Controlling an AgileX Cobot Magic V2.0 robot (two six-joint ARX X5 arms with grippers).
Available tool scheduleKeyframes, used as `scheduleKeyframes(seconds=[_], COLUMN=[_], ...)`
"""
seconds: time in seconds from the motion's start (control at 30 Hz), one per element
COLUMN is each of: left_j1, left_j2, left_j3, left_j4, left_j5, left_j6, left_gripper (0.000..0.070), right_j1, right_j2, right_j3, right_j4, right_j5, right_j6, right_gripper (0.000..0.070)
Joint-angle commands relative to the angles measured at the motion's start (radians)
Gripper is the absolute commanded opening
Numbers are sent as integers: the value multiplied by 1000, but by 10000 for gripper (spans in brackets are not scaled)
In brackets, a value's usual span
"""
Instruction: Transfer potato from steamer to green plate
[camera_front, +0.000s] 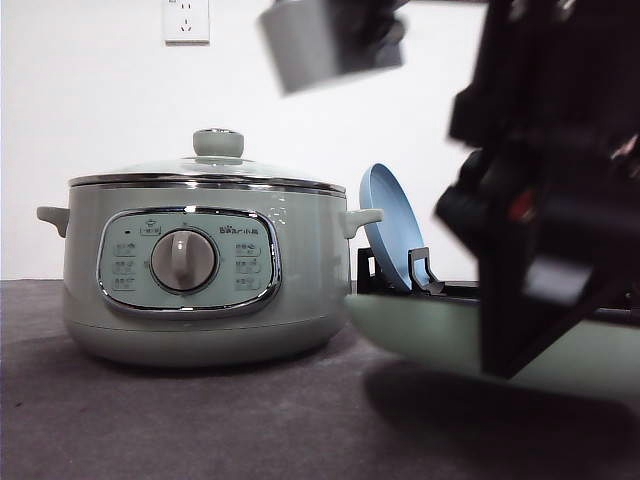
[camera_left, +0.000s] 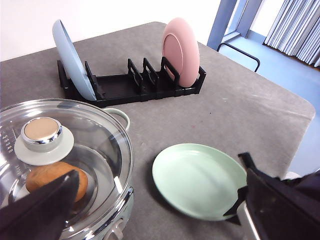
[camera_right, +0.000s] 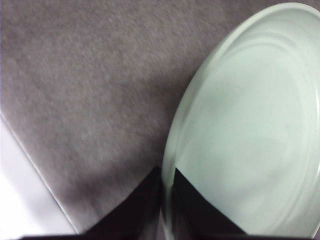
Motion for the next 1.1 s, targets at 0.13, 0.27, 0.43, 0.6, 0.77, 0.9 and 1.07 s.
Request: scheduleKeyframes(seconds=[0.13, 0.27, 0.43, 0.6, 0.77, 0.9, 1.07], left_j1=[-5, -5, -5, -5, -5, -5, -5], left_j2=[2, 2, 2, 2, 2, 2, 2], left_j3=[18, 18, 18, 18, 18, 18, 18], left_j4=[11, 11, 11, 12, 12, 12, 10], left_j5=[4, 4, 4, 4, 4, 4, 4], left_j6=[-3, -2, -2, -2, -2, -2, -2], left_gripper=[700, 700, 700, 700, 700, 700, 700], right_j1=[24, 24, 27, 27, 26, 22, -1], right_j2=[80, 110, 114, 112, 99, 63, 8], right_j3=[8, 8, 9, 20, 120, 240, 388], right_j4=[26, 34, 51, 33, -94, -158, -162], right_j5=[-1, 0, 0, -3, -49, -132, -227], right_j6=[13, 41, 64, 84, 116, 126, 156], right_gripper=[6, 7, 90, 445, 548, 560, 561])
